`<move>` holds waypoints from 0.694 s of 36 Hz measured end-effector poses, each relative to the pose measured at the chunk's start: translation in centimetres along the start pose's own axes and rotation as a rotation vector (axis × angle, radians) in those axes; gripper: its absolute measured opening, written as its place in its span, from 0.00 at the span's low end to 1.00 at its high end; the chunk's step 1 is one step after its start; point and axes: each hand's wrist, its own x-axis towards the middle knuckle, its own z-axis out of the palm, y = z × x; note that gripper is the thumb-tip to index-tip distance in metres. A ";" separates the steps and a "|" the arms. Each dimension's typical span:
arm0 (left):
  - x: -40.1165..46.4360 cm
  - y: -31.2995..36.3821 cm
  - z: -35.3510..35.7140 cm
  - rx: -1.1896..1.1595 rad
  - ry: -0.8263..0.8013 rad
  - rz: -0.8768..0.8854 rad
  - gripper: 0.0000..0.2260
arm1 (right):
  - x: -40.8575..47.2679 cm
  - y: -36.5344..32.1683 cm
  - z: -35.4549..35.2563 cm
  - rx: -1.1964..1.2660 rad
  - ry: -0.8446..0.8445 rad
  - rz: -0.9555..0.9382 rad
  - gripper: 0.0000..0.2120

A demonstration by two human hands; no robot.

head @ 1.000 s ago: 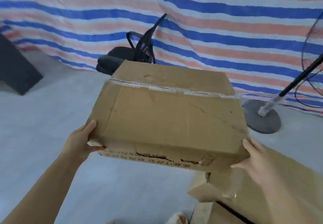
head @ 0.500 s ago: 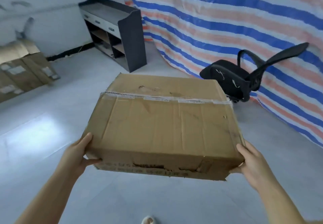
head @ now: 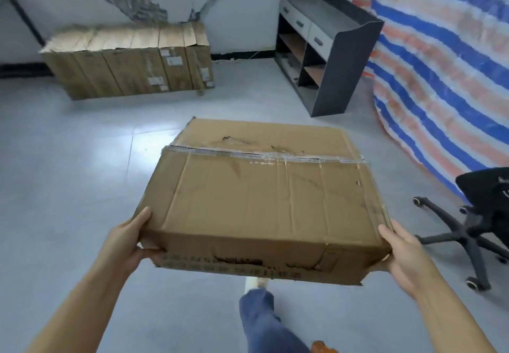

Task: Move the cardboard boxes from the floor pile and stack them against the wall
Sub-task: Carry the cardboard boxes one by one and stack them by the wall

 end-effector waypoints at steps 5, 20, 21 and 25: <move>6.2 2.7 -0.8 -0.051 0.075 -0.002 0.17 | 7.6 -1.8 6.2 -0.048 -0.086 0.030 0.14; 21.7 13.7 -2.1 -0.176 0.267 0.013 0.13 | 26.5 -11.3 27.5 -0.204 -0.288 0.054 0.14; 22.5 14.4 -2.2 -0.181 0.275 0.017 0.12 | 27.4 -11.8 29.0 -0.205 -0.302 0.059 0.14; 27.3 17.5 -3.2 -0.194 0.304 0.013 0.11 | 31.3 -13.2 34.9 -0.214 -0.327 0.077 0.14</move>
